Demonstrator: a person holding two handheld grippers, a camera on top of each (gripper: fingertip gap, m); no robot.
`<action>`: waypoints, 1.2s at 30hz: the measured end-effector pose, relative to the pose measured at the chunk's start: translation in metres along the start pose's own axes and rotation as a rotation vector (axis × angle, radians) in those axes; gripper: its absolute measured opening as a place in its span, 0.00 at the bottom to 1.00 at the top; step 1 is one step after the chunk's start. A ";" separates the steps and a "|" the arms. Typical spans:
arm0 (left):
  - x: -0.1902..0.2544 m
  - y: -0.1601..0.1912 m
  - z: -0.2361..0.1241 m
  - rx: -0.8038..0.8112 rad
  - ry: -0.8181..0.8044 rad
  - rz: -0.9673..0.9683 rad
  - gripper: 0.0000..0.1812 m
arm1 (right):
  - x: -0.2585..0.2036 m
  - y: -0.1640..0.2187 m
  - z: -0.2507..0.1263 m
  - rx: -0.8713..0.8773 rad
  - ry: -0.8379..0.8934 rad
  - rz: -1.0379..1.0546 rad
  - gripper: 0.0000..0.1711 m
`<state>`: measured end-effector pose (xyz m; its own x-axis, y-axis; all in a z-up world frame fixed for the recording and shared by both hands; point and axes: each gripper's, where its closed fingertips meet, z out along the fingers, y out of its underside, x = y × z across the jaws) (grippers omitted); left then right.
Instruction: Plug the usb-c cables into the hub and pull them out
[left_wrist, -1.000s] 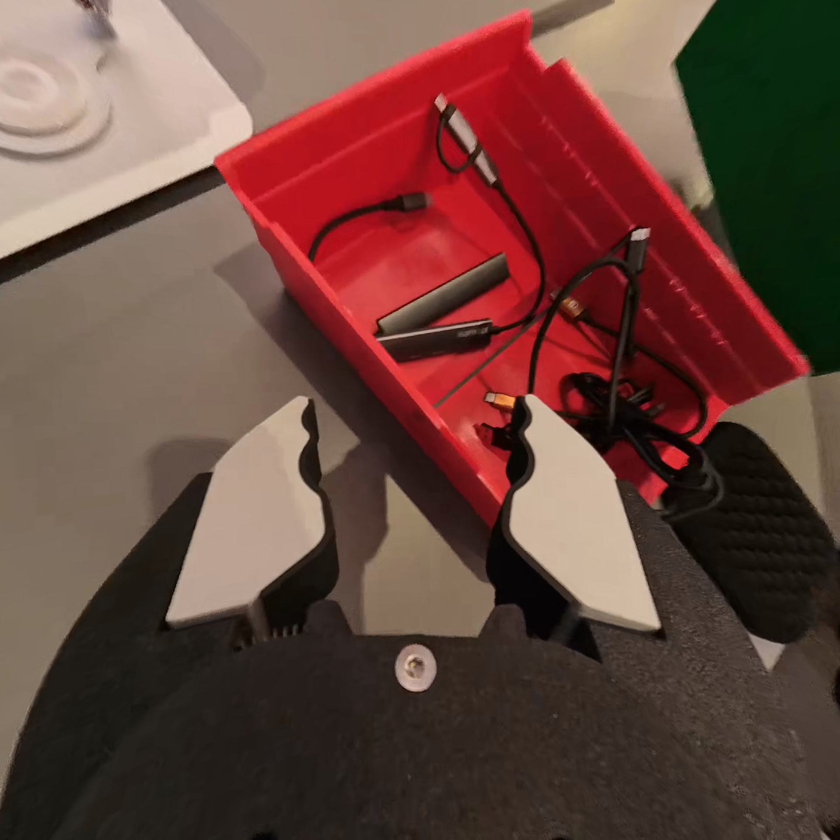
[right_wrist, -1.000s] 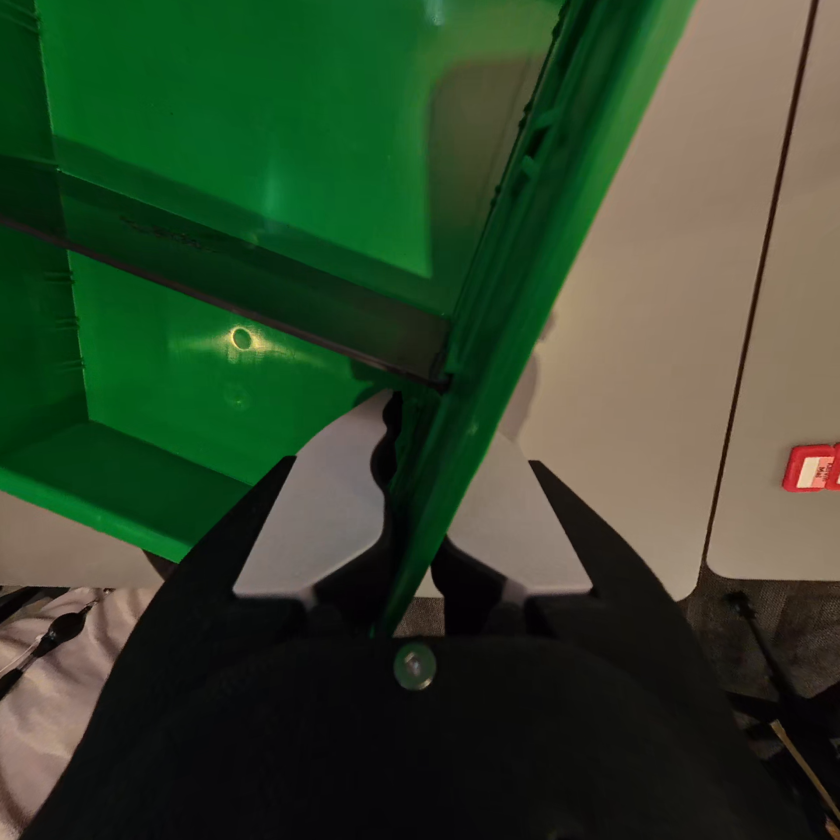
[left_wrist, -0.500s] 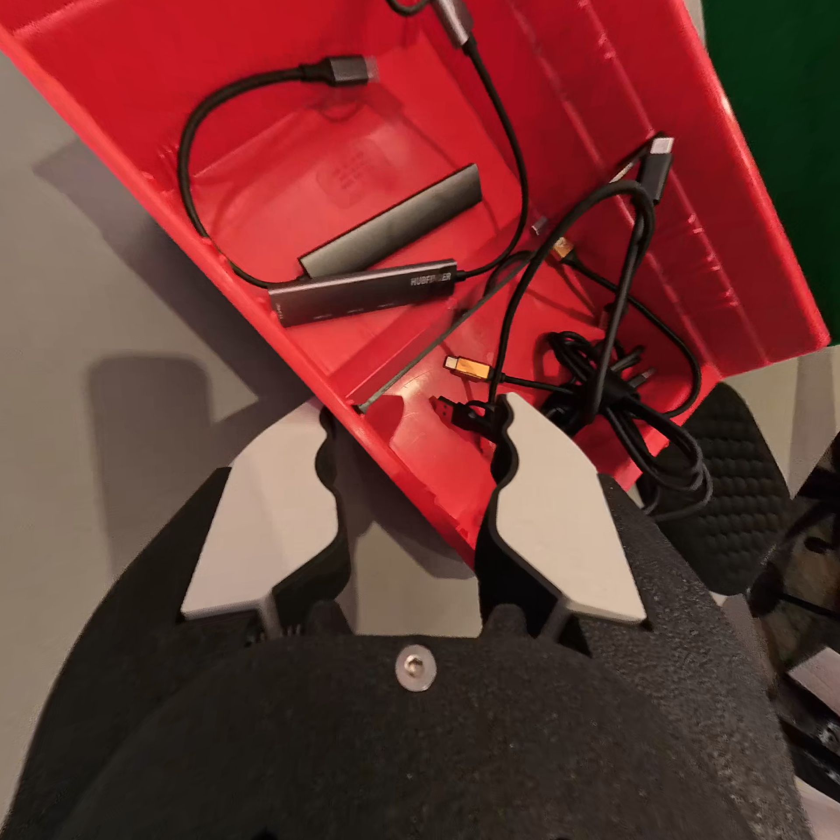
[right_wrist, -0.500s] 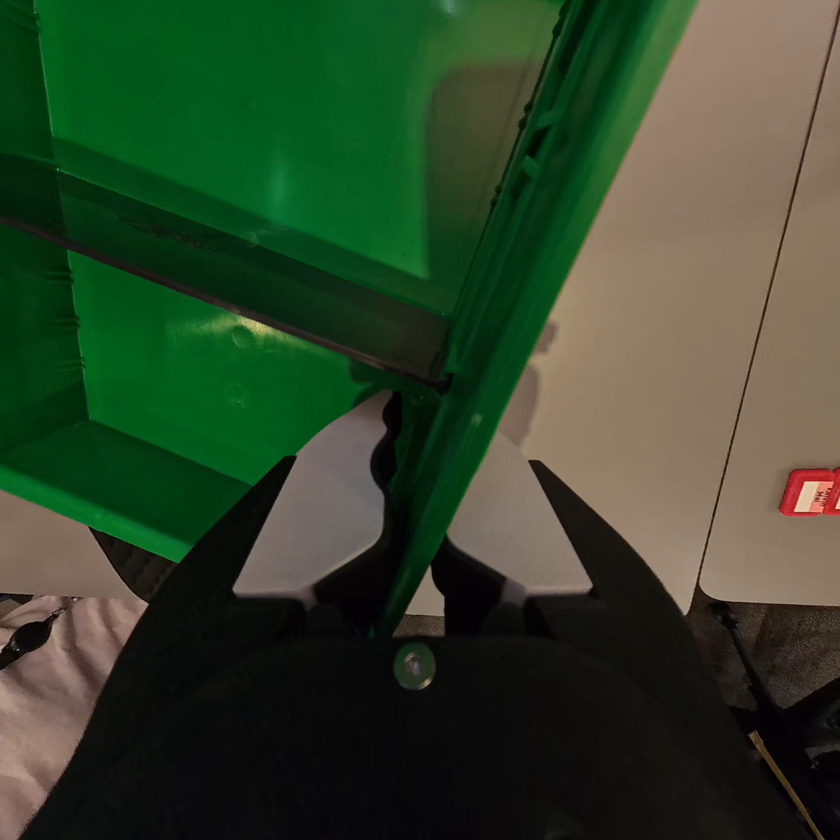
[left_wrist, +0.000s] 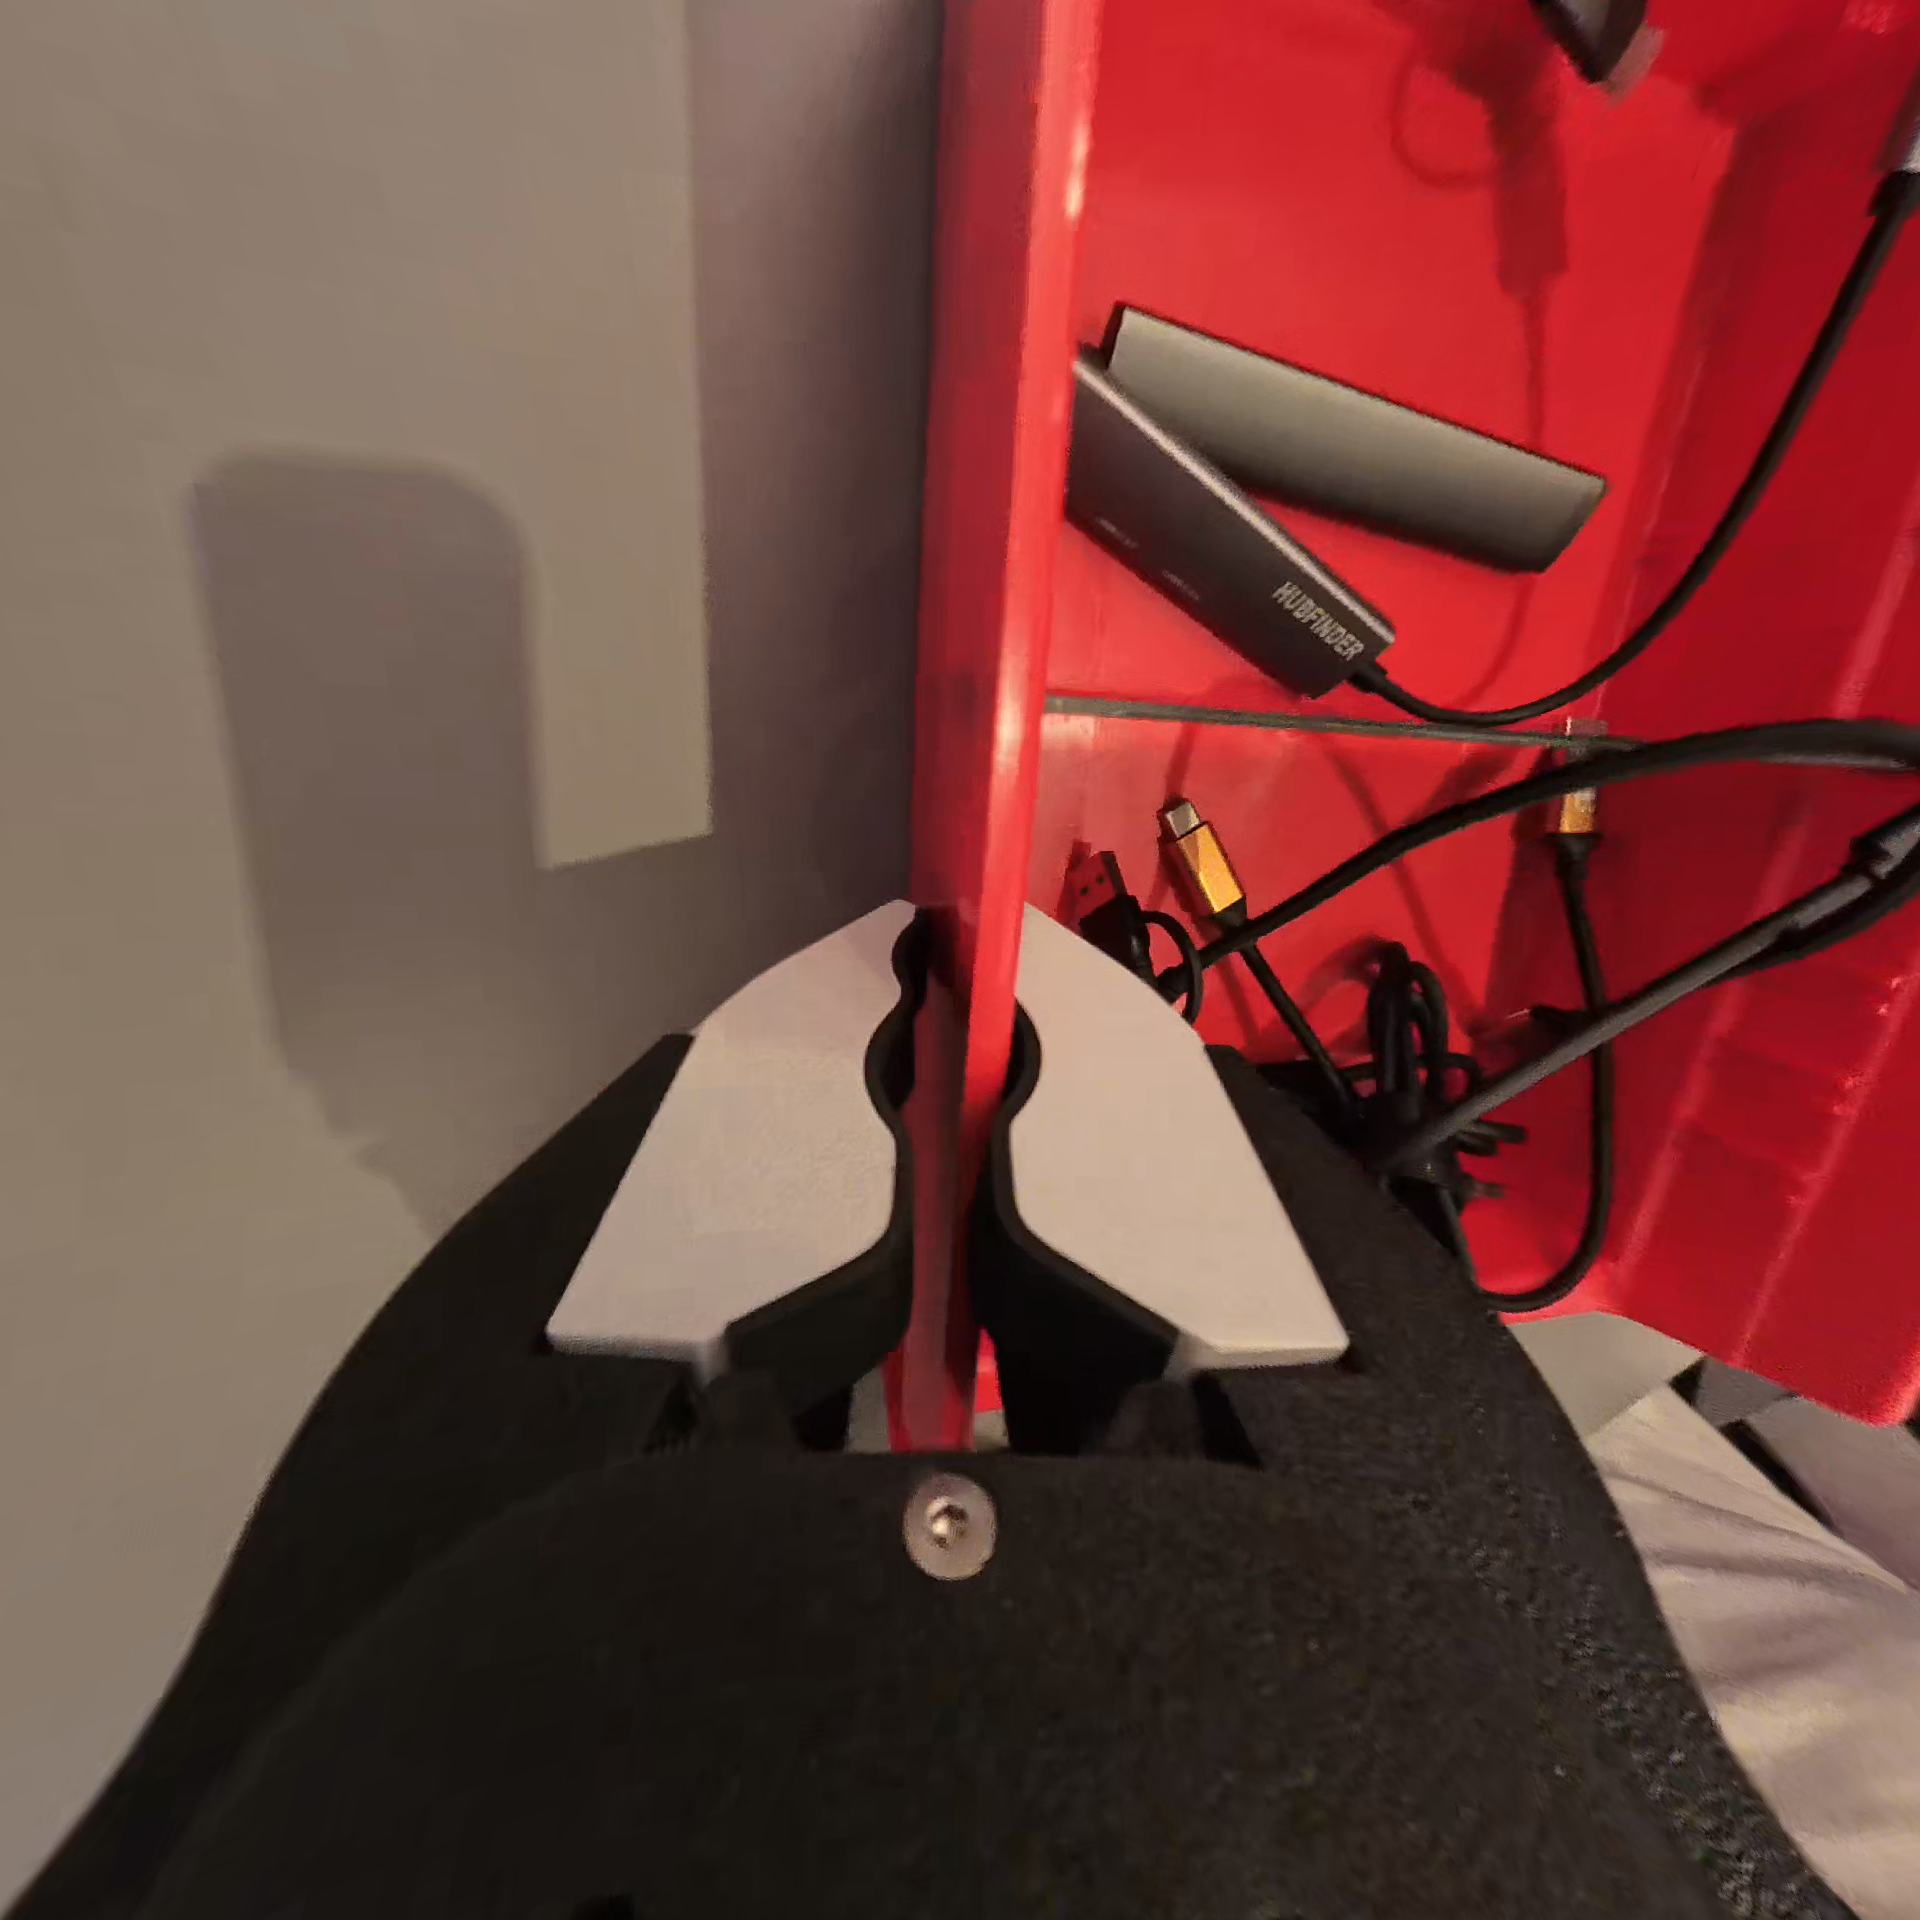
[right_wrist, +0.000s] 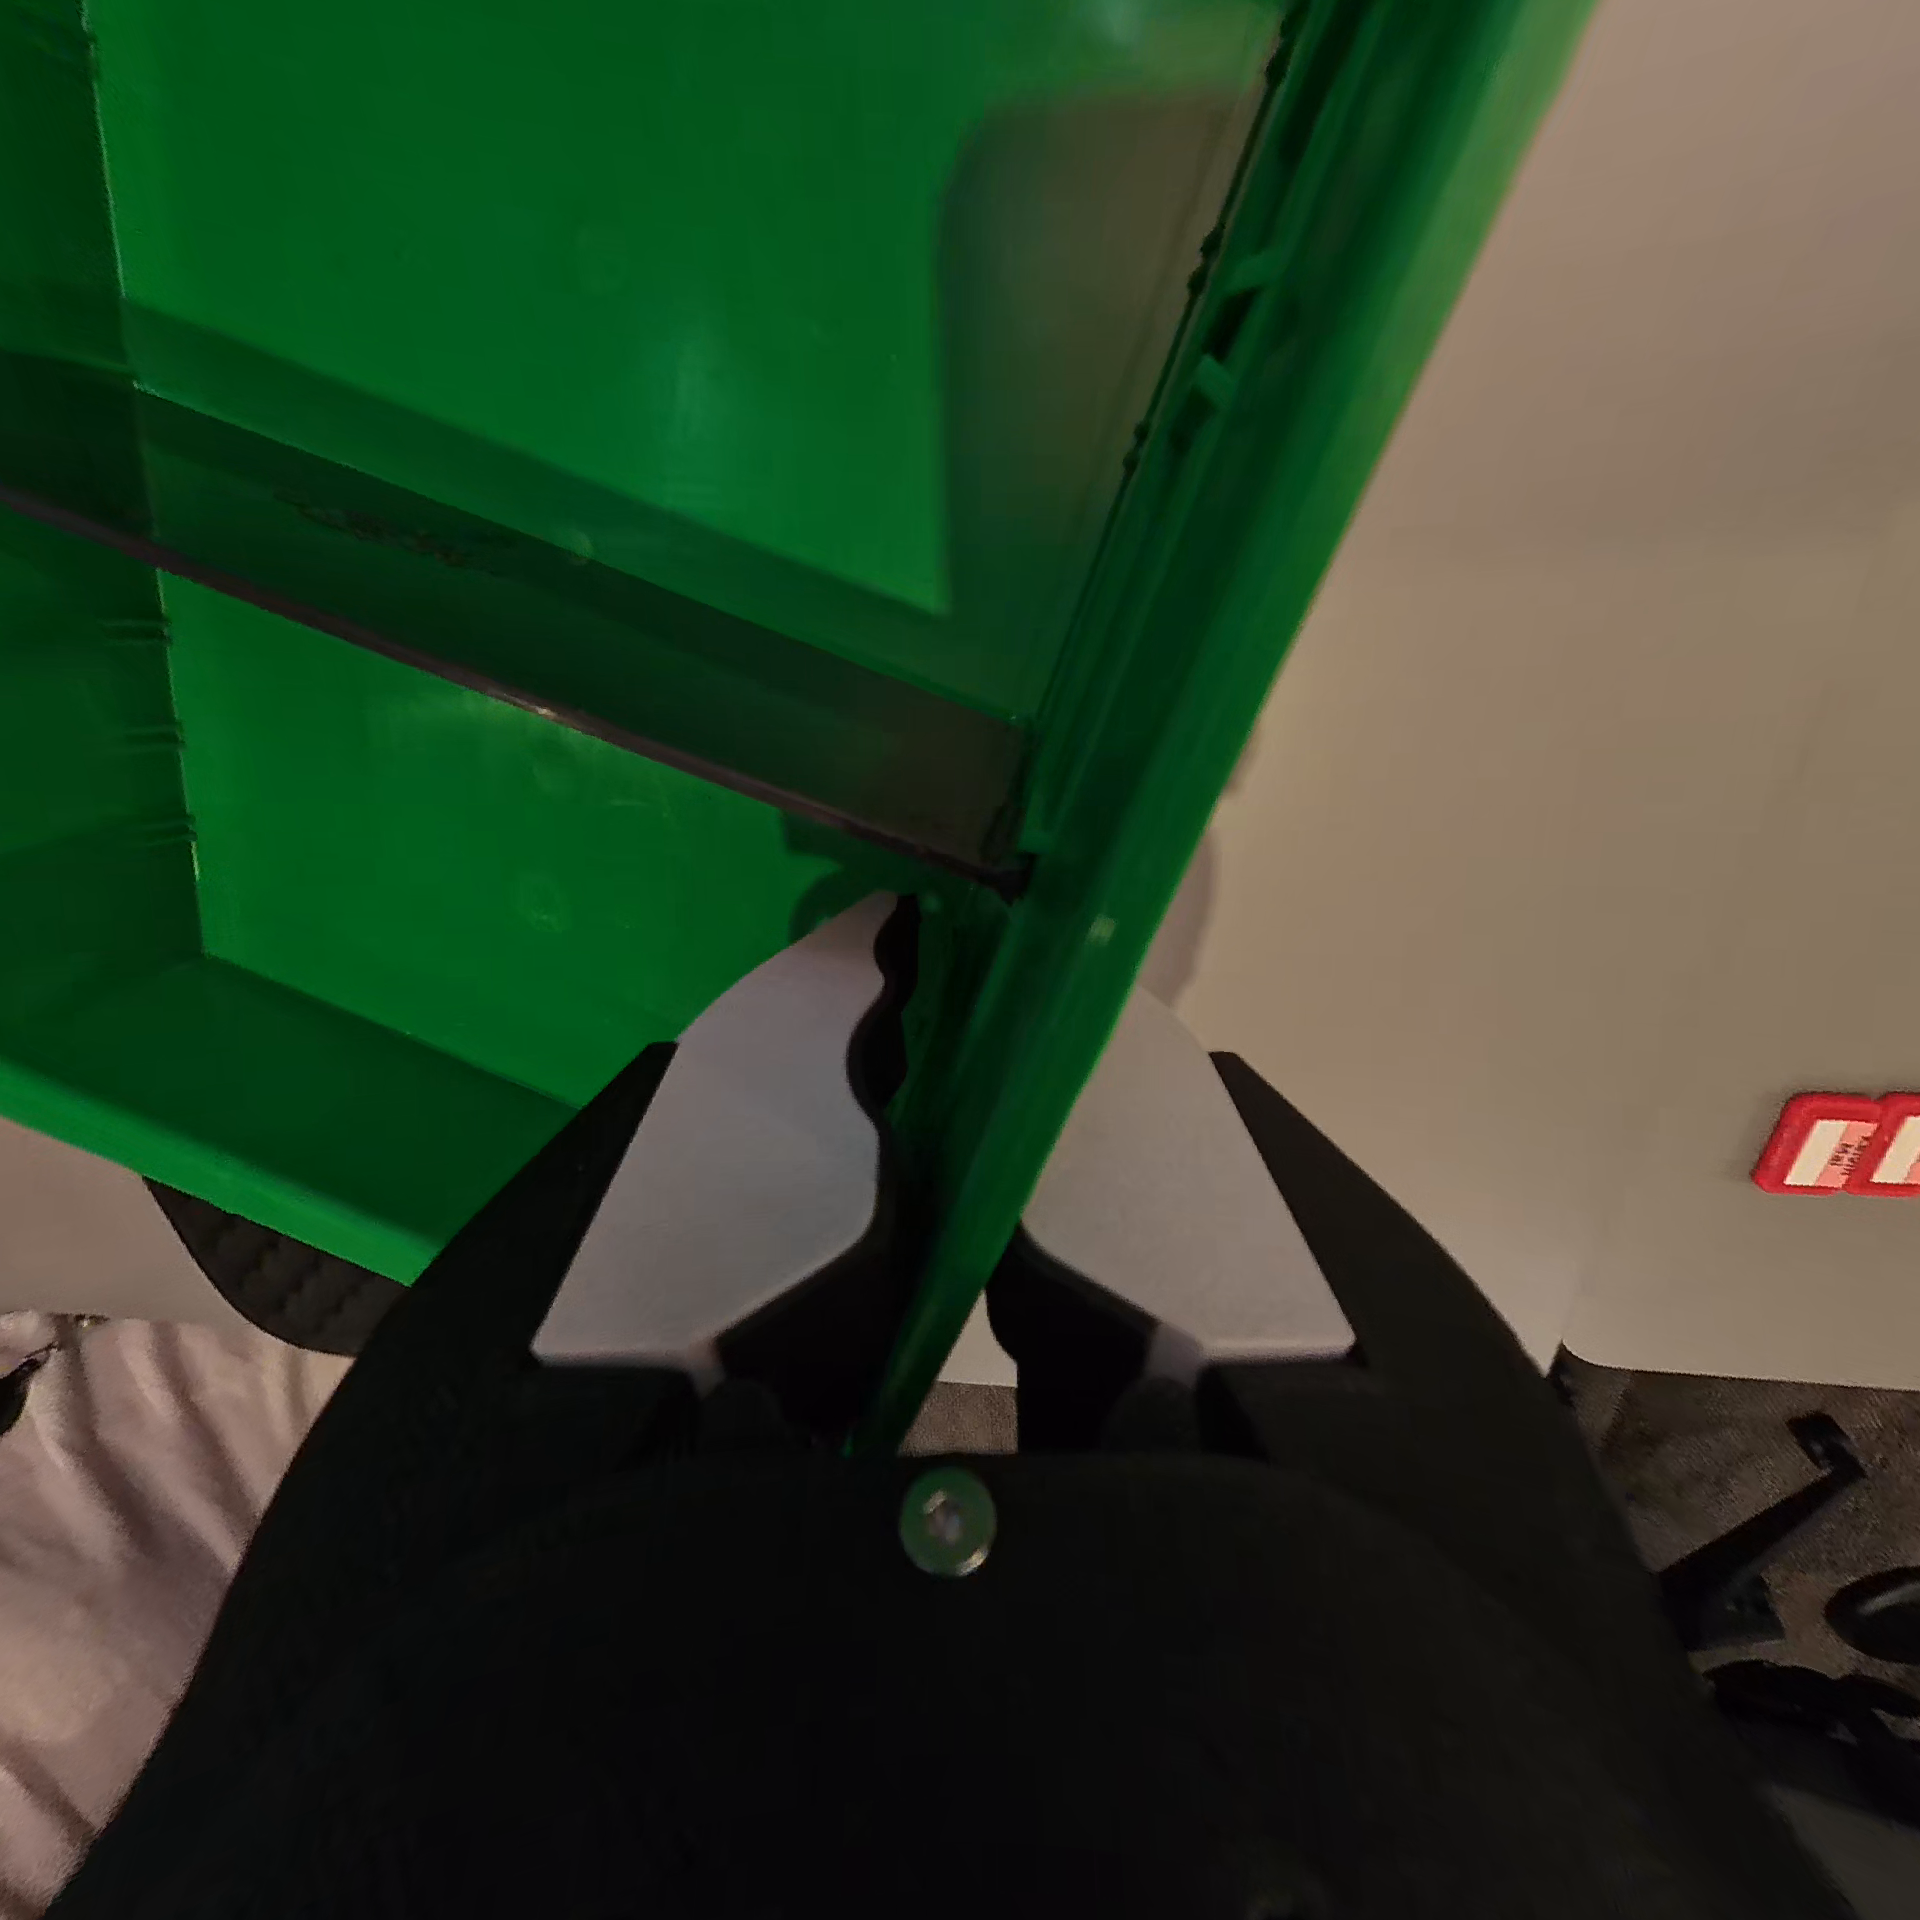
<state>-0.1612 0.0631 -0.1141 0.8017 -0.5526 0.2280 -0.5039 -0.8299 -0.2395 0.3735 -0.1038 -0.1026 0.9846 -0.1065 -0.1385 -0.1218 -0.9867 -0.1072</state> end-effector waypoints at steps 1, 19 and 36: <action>-0.010 0.005 -0.004 -0.005 0.001 -0.035 0.04 | -0.002 0.000 0.001 -0.007 -0.001 -0.008 0.08; -0.190 0.149 -0.089 0.197 -0.031 -0.630 0.07 | -0.032 -0.014 0.020 -0.062 0.006 -0.113 0.08; -0.188 0.153 -0.087 0.137 -0.090 -0.484 0.04 | -0.066 -0.041 0.044 -0.036 -0.031 -0.236 0.08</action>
<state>-0.4165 0.0334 -0.1117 0.9603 -0.0934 0.2630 -0.0259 -0.9681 -0.2492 0.3078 -0.0511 -0.1323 0.9810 0.1308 -0.1436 0.1163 -0.9876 -0.1055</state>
